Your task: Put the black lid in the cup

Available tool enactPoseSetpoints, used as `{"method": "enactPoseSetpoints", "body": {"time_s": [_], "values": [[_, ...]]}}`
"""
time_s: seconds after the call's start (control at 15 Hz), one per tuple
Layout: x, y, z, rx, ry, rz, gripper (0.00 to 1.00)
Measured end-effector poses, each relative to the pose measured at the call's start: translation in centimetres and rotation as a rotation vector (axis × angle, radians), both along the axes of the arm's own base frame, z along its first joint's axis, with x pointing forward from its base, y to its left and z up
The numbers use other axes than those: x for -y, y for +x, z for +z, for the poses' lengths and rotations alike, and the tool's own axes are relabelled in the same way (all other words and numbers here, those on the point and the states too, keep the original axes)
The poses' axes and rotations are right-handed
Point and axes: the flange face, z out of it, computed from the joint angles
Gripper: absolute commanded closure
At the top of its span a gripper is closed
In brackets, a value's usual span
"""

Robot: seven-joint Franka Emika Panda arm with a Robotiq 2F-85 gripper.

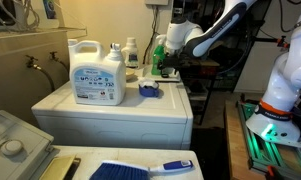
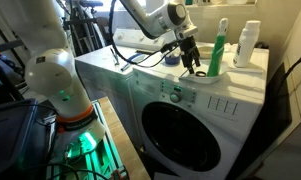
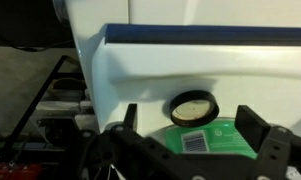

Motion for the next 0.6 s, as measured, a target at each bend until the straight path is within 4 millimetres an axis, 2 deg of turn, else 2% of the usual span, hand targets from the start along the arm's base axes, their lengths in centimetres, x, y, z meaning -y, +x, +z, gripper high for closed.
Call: {"method": "enactPoseSetpoints", "body": {"time_s": [0.53, 0.6], "values": [[0.0, 1.6, -2.0, 0.054, -0.069, 0.007, 0.01], [0.1, 1.8, -2.2, 0.057, -0.082, 0.011, 0.09]]}}
